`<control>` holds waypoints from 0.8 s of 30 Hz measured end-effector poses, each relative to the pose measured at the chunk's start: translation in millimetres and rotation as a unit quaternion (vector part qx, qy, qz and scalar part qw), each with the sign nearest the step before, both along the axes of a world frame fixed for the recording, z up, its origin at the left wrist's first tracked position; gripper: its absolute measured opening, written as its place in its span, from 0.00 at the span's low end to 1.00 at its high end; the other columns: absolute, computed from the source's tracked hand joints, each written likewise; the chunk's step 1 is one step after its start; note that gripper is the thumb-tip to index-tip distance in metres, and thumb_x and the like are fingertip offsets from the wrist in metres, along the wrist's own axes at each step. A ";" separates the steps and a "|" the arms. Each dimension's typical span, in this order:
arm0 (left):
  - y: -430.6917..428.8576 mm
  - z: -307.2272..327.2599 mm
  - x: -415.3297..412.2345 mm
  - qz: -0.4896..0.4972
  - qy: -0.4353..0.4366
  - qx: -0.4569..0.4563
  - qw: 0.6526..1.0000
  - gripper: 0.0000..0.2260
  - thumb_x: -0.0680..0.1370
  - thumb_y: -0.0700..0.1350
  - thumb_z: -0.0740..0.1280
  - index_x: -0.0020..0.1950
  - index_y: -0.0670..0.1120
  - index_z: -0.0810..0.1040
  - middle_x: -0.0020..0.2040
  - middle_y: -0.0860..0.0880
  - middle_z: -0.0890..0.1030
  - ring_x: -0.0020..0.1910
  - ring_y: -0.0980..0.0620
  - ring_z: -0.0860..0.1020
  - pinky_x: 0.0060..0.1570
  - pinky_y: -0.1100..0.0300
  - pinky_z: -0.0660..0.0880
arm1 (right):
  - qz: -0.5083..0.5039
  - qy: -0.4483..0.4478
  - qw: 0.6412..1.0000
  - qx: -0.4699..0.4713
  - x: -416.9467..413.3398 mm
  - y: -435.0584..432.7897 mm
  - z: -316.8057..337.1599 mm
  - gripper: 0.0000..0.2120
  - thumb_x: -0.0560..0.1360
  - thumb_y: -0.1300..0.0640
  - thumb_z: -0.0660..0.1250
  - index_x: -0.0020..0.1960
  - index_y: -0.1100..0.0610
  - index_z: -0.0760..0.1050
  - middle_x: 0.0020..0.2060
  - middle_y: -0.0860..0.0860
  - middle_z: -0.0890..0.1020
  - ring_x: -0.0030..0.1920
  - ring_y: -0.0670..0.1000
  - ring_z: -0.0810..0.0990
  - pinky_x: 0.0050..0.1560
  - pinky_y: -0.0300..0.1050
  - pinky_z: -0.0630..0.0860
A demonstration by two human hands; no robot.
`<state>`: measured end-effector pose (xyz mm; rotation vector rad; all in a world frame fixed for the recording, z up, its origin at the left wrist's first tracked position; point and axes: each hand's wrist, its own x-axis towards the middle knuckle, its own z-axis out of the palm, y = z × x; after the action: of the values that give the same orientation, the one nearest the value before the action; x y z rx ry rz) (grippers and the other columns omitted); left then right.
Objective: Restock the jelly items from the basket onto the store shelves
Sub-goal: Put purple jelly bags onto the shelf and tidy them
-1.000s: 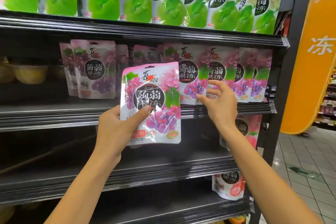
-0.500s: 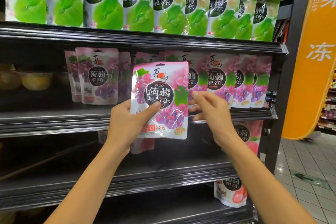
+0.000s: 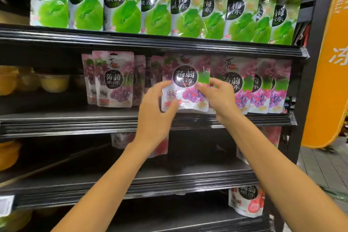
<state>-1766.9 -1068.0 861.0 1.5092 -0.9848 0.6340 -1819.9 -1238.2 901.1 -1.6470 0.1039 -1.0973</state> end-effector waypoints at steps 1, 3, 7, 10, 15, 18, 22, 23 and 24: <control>-3.4 -3.4 -0.8 0.011 -0.031 0.021 0.999 0.17 0.79 0.46 0.67 0.68 0.53 0.72 0.65 0.57 0.74 0.63 0.59 0.72 0.64 0.60 0.70 | -0.003 -0.013 1.000 -0.008 3.7 0.3 -0.5 0.04 0.75 0.62 0.71 0.45 0.55 0.82 0.29 0.47 0.83 0.29 0.43 0.79 0.28 0.33 0.73; -11.6 -8.6 0.5 0.055 -0.079 0.080 0.992 0.17 0.78 0.45 0.67 0.68 0.52 0.73 0.67 0.55 0.73 0.66 0.54 0.71 0.68 0.54 0.67 | 0.001 -0.027 1.000 -0.010 10.7 1.8 -2.9 0.05 0.76 0.63 0.70 0.47 0.54 0.81 0.34 0.51 0.84 0.34 0.46 0.81 0.33 0.35 0.76; -20.3 -19.1 4.5 0.153 -0.085 0.194 0.965 0.19 0.78 0.50 0.65 0.69 0.53 0.72 0.75 0.52 0.64 0.72 0.51 0.65 0.72 0.51 0.56 | -0.006 0.007 1.000 -0.009 15.2 5.9 -12.6 0.14 0.77 0.59 0.70 0.62 0.56 0.75 0.45 0.54 0.84 0.40 0.43 0.81 0.33 0.30 0.74; -20.4 -24.8 7.2 0.150 -0.097 0.204 0.962 0.19 0.78 0.48 0.65 0.69 0.53 0.71 0.77 0.52 0.61 0.73 0.50 0.64 0.74 0.50 0.55 | 0.001 0.005 0.998 -0.055 8.3 3.4 -15.8 0.05 0.78 0.59 0.69 0.52 0.50 0.77 0.40 0.47 0.86 0.37 0.38 0.82 0.35 0.30 0.76; -19.6 -26.2 7.9 0.124 -0.089 0.197 0.969 0.20 0.79 0.45 0.65 0.70 0.50 0.71 0.77 0.50 0.61 0.75 0.48 0.62 0.74 0.49 0.58 | -0.135 0.040 0.976 -0.169 -0.9 -3.7 -20.4 0.13 0.73 0.53 0.74 0.55 0.53 0.76 0.36 0.41 0.79 0.36 0.39 0.78 0.36 0.26 0.73; -20.3 -27.2 7.5 0.131 -0.090 0.191 0.969 0.20 0.79 0.45 0.65 0.71 0.49 0.71 0.77 0.50 0.62 0.75 0.48 0.62 0.73 0.47 0.61 | -0.193 0.071 0.956 -0.211 -2.3 -6.5 -26.6 0.19 0.72 0.52 0.75 0.61 0.55 0.77 0.35 0.42 0.78 0.38 0.40 0.77 0.41 0.33 0.73; -21.3 -28.1 7.0 0.135 -0.101 0.173 0.970 0.19 0.78 0.43 0.66 0.70 0.48 0.72 0.76 0.49 0.62 0.72 0.50 0.64 0.73 0.46 0.62 | -0.235 0.078 0.945 -0.215 -1.0 -5.2 -29.1 0.16 0.71 0.48 0.75 0.58 0.47 0.78 0.35 0.40 0.79 0.37 0.40 0.77 0.40 0.44 0.75; -21.7 -28.2 7.4 0.140 -0.105 0.175 0.969 0.19 0.78 0.43 0.66 0.70 0.48 0.72 0.76 0.48 0.62 0.72 0.50 0.64 0.75 0.46 0.59 | -0.243 0.079 0.943 -0.215 0.0 -4.3 -28.8 0.16 0.71 0.48 0.75 0.57 0.46 0.78 0.36 0.40 0.79 0.36 0.40 0.77 0.38 0.43 0.74; -22.2 -28.3 8.1 0.152 -0.111 0.181 0.965 0.20 0.78 0.44 0.65 0.70 0.48 0.72 0.76 0.49 0.62 0.72 0.50 0.65 0.77 0.46 0.54 | -0.251 0.081 0.940 -0.216 1.3 -2.9 -28.8 0.15 0.71 0.47 0.75 0.56 0.45 0.77 0.36 0.40 0.79 0.36 0.40 0.76 0.36 0.42 0.72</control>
<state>-1758.8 -1090.2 832.7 1.9692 -1.0889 0.8920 -1818.6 -1241.2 872.3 -2.1796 0.4380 -1.4366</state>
